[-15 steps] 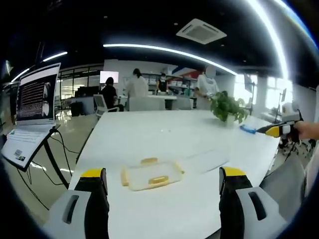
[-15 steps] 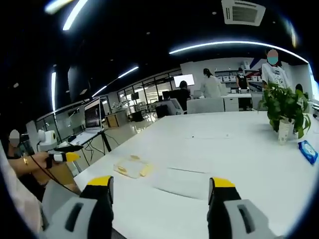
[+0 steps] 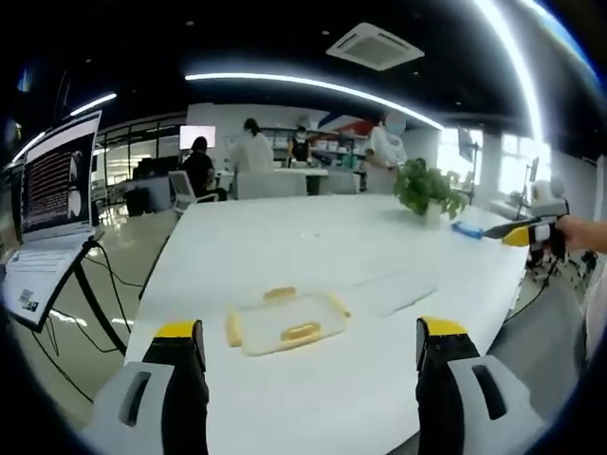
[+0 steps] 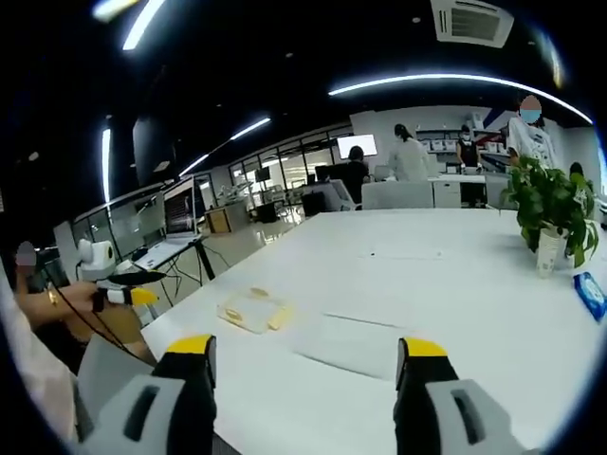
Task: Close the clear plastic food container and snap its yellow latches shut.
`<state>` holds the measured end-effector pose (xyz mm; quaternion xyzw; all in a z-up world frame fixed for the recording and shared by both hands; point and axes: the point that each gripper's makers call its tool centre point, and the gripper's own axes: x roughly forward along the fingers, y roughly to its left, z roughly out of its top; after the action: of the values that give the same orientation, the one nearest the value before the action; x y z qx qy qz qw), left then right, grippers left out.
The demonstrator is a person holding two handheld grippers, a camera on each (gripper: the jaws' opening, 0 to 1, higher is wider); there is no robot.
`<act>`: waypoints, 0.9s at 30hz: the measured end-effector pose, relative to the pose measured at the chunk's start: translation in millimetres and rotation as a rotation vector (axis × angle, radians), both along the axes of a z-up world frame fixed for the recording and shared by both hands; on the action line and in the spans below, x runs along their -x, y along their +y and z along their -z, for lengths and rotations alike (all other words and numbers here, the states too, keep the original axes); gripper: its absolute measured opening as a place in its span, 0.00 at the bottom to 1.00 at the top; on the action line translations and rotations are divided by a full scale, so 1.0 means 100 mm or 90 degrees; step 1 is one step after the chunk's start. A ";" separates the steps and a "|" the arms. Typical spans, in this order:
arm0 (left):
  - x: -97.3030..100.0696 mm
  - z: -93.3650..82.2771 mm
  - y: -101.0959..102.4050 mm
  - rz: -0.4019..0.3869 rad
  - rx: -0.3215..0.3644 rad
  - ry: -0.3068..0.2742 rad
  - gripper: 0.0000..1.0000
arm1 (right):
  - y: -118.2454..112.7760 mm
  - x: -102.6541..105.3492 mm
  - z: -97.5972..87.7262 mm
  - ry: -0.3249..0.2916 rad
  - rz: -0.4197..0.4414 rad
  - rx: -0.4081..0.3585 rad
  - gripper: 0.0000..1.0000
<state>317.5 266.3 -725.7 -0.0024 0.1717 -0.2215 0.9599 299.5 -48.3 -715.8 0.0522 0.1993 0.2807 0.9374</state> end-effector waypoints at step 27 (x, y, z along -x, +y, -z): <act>-0.27 0.19 0.07 0.058 -0.046 0.036 0.90 | 0.43 -0.28 -0.05 0.005 -0.093 0.034 0.77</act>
<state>344.9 273.1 -744.5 0.0335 0.2062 -0.2587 0.9431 327.7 -5.0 -710.7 0.0134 0.2133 0.3429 0.9148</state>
